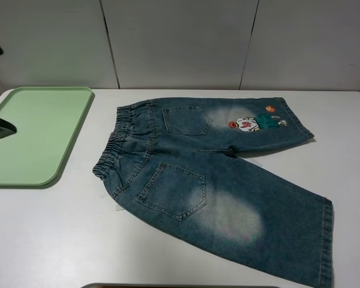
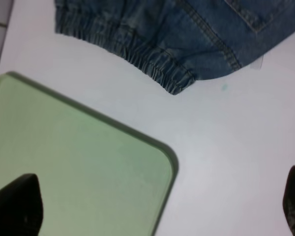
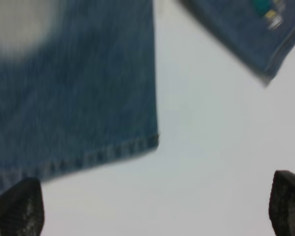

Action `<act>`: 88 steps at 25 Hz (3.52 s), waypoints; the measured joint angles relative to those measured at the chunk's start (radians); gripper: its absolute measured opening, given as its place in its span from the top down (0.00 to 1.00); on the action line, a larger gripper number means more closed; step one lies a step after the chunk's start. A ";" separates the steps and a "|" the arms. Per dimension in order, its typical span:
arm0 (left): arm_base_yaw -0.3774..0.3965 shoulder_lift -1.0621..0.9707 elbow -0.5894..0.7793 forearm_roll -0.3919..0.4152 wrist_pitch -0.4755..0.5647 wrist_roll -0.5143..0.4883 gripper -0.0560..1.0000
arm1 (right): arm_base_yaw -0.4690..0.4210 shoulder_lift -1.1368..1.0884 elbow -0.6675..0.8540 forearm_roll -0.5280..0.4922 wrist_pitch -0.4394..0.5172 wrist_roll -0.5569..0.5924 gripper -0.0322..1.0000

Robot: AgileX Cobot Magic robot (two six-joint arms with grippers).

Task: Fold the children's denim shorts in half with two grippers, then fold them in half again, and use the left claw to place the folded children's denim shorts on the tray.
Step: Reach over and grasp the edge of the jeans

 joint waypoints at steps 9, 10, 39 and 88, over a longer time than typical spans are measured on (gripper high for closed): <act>-0.001 0.244 0.000 0.006 -0.077 0.035 0.02 | 0.000 0.064 0.145 -0.016 -0.115 0.000 0.30; -0.001 0.265 0.007 0.010 -0.092 0.036 0.02 | 0.000 0.064 0.150 -0.015 -0.120 0.000 0.30; -0.001 0.500 0.390 0.035 -0.784 0.155 0.02 | 0.000 0.293 0.255 -0.201 -0.282 0.082 0.30; 0.079 0.634 0.390 0.065 -1.065 0.129 0.02 | 0.005 0.795 0.292 -0.030 -0.743 -0.031 0.30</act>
